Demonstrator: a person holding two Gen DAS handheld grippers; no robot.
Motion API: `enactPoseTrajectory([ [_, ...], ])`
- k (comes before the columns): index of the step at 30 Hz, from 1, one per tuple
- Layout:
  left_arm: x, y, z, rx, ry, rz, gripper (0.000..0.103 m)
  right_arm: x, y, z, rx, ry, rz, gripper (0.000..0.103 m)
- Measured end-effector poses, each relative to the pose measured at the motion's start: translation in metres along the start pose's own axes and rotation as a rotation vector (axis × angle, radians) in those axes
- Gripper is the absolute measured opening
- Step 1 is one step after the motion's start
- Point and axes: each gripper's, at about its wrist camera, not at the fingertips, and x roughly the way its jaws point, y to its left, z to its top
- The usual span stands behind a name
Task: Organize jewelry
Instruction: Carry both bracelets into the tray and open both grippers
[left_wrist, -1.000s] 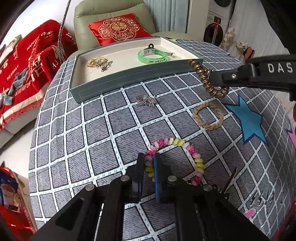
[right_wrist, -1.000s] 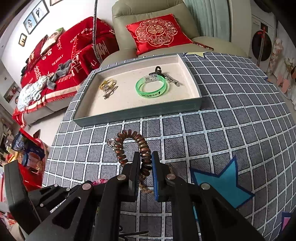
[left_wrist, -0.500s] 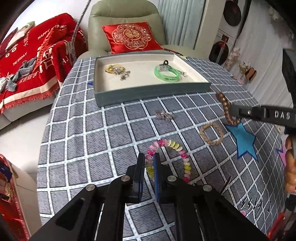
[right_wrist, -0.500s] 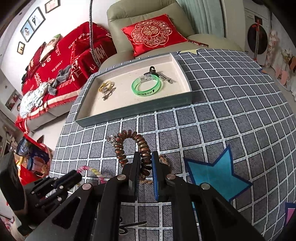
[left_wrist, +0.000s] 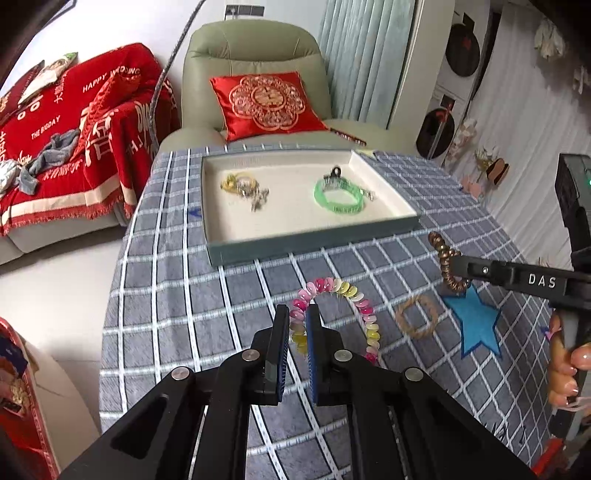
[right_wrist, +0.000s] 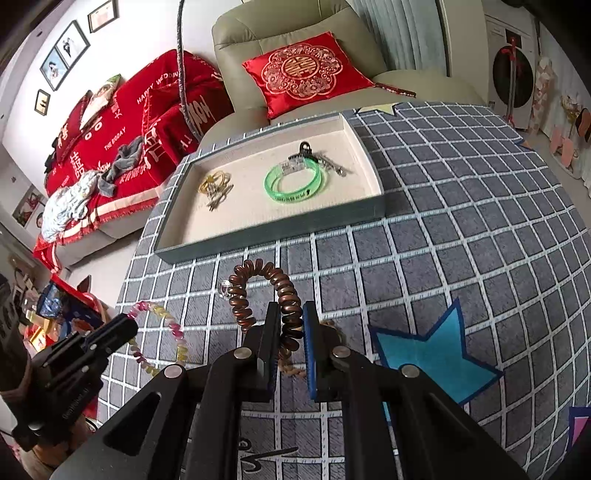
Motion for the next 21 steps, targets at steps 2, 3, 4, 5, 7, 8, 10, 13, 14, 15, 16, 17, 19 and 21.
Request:
enactPoseTrajectory([
  [2, -0.002, 0.002, 0.009, -0.002, -0.021, 0.001, 0.024, -0.001, 0.000, 0.006, 0.004, -0.006, 0.002, 0.013],
  [3, -0.002, 0.003, 0.012, -0.004, -0.028, 0.000, 0.024, -0.002, -0.001, 0.010, 0.008, -0.010, 0.005, 0.013],
  [4, -0.003, 0.004, 0.017, -0.007, -0.038, -0.002, 0.024, -0.002, -0.001, 0.014, 0.009, -0.014, 0.006, 0.013],
  [5, -0.002, 0.005, 0.021, -0.010, -0.044, -0.003, 0.024, -0.003, 0.000, 0.018, 0.009, -0.019, 0.007, 0.013],
  [7, 0.000, 0.007, 0.030, -0.014, -0.057, -0.001, 0.024, -0.003, 0.002, 0.026, 0.006, -0.028, 0.004, 0.013],
  [8, 0.001, 0.008, 0.033, -0.014, -0.062, -0.001, 0.024, -0.003, 0.003, 0.029, 0.005, -0.031, 0.003, 0.013],
  [10, 0.003, 0.010, 0.039, -0.019, -0.070, 0.001, 0.024, -0.002, 0.004, 0.036, 0.001, -0.035, 0.001, 0.013],
  [13, 0.008, 0.013, 0.049, -0.027, -0.078, 0.001, 0.024, 0.001, 0.007, 0.046, -0.008, -0.040, -0.005, 0.013],
  [14, 0.010, 0.014, 0.052, -0.028, -0.080, 0.002, 0.024, 0.002, 0.008, 0.050, -0.012, -0.041, -0.008, 0.013],
  [15, 0.012, 0.014, 0.055, -0.029, -0.081, 0.003, 0.024, 0.004, 0.008, 0.054, -0.014, -0.041, -0.008, 0.013],
  [16, 0.016, 0.015, 0.059, -0.034, -0.082, 0.004, 0.024, 0.007, 0.008, 0.059, -0.011, -0.041, -0.006, 0.013],
  [17, 0.020, 0.017, 0.064, -0.041, -0.081, 0.003, 0.024, 0.009, 0.007, 0.063, -0.005, -0.040, 0.000, 0.013],
  [19, 0.026, 0.020, 0.071, -0.058, -0.078, 0.000, 0.024, 0.016, 0.005, 0.073, 0.012, -0.033, 0.007, 0.013],
  [21, 0.032, 0.022, 0.078, -0.080, -0.076, -0.005, 0.024, 0.023, 0.003, 0.082, 0.020, -0.033, 0.008, 0.013],
])
